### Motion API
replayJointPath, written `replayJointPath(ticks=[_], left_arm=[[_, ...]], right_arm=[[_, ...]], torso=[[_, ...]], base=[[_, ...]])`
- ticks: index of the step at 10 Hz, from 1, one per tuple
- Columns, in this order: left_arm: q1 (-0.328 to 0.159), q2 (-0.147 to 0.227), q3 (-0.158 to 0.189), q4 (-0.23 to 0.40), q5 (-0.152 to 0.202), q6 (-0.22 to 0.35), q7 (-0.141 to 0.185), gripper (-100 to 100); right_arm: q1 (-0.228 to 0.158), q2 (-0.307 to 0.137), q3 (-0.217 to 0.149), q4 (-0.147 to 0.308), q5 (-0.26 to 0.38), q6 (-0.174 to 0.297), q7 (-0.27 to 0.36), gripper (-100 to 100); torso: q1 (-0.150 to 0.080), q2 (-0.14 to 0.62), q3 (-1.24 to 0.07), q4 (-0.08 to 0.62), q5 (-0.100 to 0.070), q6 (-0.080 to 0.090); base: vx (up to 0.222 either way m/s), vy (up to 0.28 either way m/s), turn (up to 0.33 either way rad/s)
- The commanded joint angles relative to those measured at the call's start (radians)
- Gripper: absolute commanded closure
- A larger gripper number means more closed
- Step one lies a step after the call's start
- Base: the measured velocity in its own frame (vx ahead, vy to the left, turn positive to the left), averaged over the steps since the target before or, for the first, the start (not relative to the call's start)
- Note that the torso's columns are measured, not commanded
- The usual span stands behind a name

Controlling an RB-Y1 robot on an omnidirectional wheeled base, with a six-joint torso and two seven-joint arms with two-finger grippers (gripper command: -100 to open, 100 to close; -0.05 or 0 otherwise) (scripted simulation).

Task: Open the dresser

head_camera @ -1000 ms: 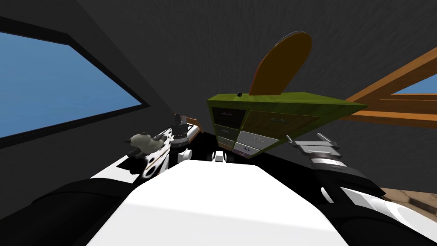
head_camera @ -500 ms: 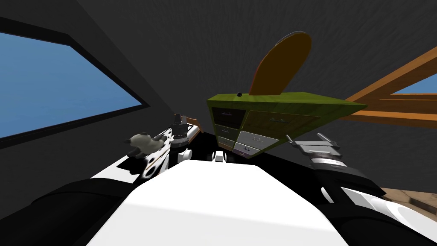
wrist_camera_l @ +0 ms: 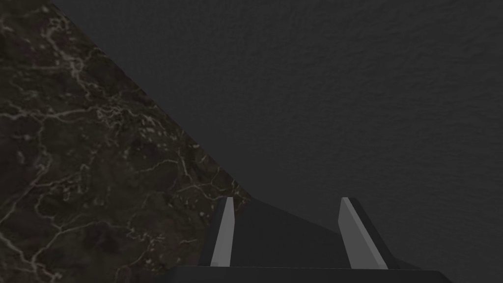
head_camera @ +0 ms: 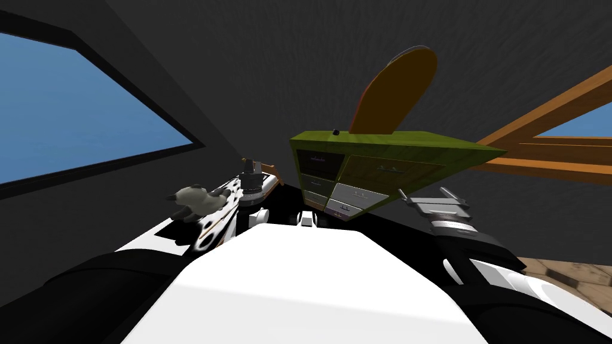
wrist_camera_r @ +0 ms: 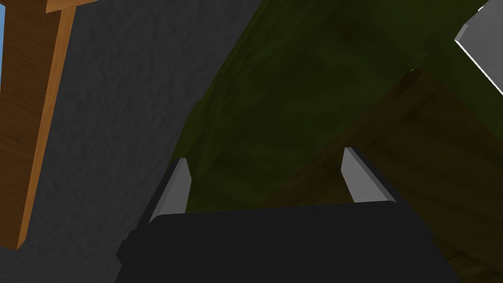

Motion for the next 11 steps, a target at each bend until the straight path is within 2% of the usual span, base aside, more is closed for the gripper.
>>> replayJointPath(ticks=[1, 6, 9, 11], left_arm=[[0.0, 0.0, 0.0, 0.0, 0.0, 0.0, 0.0, 0], [0.0, 0.0, 0.0, 0.0, 0.0, 0.0, 0.0, 0], [0.0, 0.0, 0.0, 0.0, 0.0, 0.0, 0.0, 0], [0.0, 0.0, 0.0, 0.0, 0.0, 0.0, 0.0, 0]], right_arm=[[-0.055, 0.026, -0.006, 0.002, 0.006, -0.044, 0.053, -100], [-0.156, 0.1, 0.003, 0.044, 0.007, -0.129, 0.139, -100], [-0.217, 0.151, 0.009, 0.07, 0.007, -0.179, 0.19, -100], [-0.255, 0.186, 0.012, 0.086, 0.007, -0.21, 0.221, -100]], torso=[[-0.002, 0.0, 0.001, 0.0, -0.002, 0.0], [-0.004, 0.003, 0.001, 0.0, -0.002, 0.001], [-0.05, -0.014, -0.009, -0.011, -0.028, 0.002], [-0.053, -0.016, -0.01, -0.012, -0.03, 0.002]], base=[[-0.013, -0.002, -0.028], [-0.012, -0.002, -0.038], [-0.025, 0.033, -0.037], [-0.01, -0.015, -0.039]])
